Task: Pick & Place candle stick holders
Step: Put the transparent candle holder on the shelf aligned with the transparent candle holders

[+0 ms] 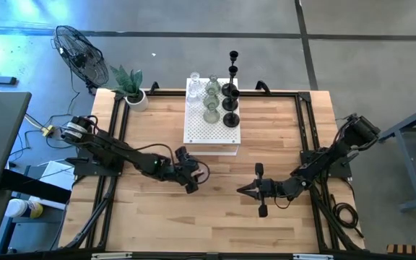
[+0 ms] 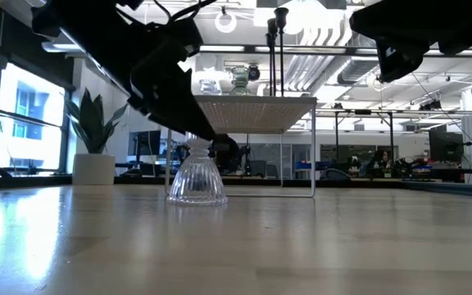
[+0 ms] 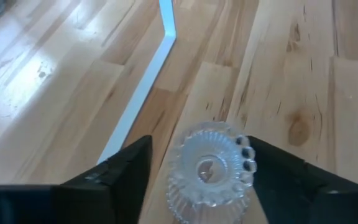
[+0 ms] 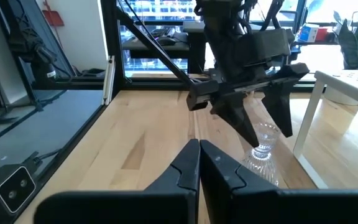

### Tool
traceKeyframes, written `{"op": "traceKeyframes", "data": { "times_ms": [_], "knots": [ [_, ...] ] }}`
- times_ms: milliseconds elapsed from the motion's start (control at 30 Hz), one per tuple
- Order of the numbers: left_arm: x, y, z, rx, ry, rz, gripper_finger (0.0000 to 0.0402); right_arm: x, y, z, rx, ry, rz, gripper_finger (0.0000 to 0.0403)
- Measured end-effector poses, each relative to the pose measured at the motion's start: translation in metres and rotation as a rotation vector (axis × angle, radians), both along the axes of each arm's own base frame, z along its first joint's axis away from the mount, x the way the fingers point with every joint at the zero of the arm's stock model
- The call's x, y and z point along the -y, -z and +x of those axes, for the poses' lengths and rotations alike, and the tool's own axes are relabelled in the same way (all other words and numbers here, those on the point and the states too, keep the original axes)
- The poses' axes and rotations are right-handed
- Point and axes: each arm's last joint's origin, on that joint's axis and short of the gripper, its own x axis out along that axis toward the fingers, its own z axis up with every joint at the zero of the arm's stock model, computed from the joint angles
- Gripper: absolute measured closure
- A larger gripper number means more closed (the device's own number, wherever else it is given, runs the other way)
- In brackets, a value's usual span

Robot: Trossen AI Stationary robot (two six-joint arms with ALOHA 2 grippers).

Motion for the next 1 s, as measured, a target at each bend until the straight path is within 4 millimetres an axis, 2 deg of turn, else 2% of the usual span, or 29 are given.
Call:
{"op": "traceKeyframes", "data": {
  "times_ms": [233, 433, 567, 733, 900, 1000],
  "knots": [
    [0.001, -0.002, 0.001, 0.010, 0.026, 0.002, 0.0232, 0.000, 0.000, 0.000, -0.001, 0.000, 0.006, 0.0401],
    [0.009, -0.021, -0.002, 0.065, 0.113, -0.044, 0.0226, 0.000, 0.000, 0.000, -0.001, -0.001, 0.007, 0.0402],
    [0.017, -0.050, -0.004, 0.115, 0.135, -0.055, 0.0214, 0.000, 0.000, 0.000, -0.001, -0.002, 0.007, 0.0401],
    [0.021, -0.096, -0.011, 0.138, 0.107, -0.012, 0.0229, 0.000, 0.000, 0.000, -0.002, -0.008, 0.007, 0.0401],
    [0.016, -0.142, -0.017, 0.155, 0.077, 0.037, 0.0228, -0.002, 0.000, -0.001, -0.002, -0.017, 0.007, 0.0402],
    [0.004, -0.165, -0.019, 0.148, 0.004, 0.085, 0.0222, -0.003, 0.000, -0.002, -0.002, -0.020, 0.007, 0.0401]
  ]
}}
